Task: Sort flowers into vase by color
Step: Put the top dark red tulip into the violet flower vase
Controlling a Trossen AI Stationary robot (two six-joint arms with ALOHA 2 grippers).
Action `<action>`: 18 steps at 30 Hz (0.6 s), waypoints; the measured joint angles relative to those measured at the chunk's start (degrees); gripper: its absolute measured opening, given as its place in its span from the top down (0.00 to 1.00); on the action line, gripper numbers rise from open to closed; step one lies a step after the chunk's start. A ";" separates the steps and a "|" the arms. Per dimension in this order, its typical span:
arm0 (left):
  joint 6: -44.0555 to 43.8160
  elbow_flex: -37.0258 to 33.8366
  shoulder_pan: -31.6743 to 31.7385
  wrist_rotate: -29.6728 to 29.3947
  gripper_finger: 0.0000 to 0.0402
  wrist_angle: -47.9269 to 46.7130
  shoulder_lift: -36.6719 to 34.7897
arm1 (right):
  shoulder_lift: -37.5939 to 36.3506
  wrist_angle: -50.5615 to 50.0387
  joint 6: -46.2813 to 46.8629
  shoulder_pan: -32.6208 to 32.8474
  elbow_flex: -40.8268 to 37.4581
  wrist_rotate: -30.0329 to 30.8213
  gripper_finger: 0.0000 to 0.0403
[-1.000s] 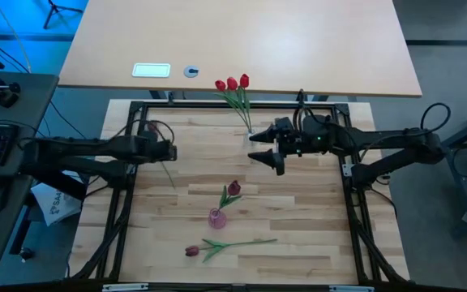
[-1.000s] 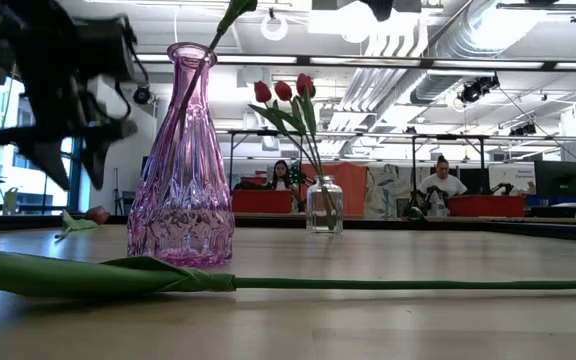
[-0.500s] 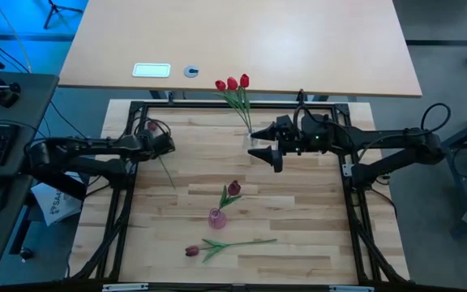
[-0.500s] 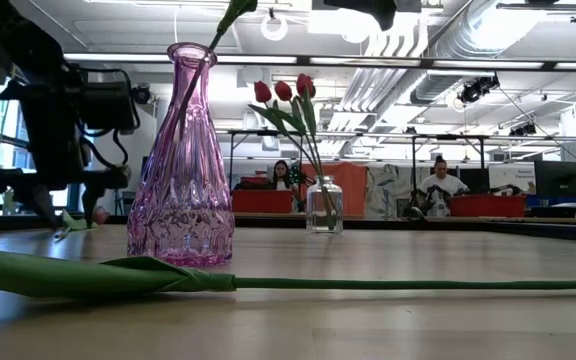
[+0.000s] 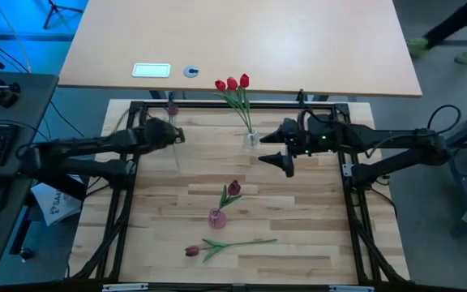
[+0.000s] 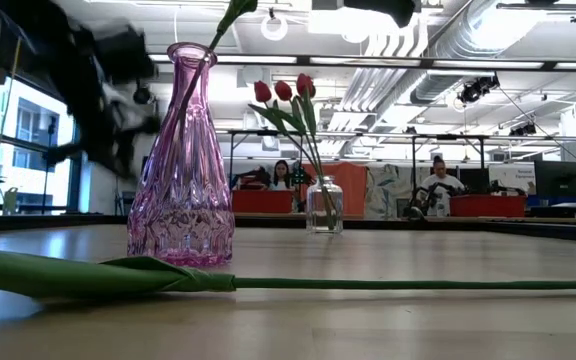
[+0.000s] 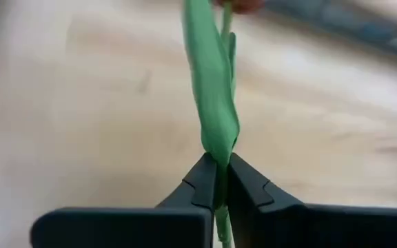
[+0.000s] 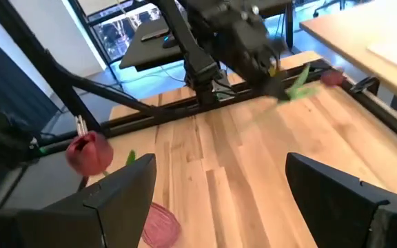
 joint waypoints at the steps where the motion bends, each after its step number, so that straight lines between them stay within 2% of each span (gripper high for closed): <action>1: 2.81 1.67 -1.49 -2.20 0.99 -0.53 -2.29 | -0.67 -0.60 -0.71 -0.01 0.00 0.02 0.21; 6: 18.78 10.33 -12.11 -6.20 0.99 5.38 -12.10 | -4.64 -2.92 -3.32 -0.46 0.00 2.16 0.21; 10: 25.96 13.17 -25.64 -9.56 1.00 13.01 -14.24 | -7.19 -6.27 -4.58 -0.46 0.00 7.39 0.21; 14: 36.16 11.49 -39.94 -16.25 1.00 32.88 -11.71 | -8.80 -7.78 -4.55 -0.46 0.00 9.02 0.21; 18: 46.21 8.32 -50.05 -22.46 1.00 55.22 -4.38 | -9.24 -7.65 -3.12 -0.46 0.00 9.87 0.21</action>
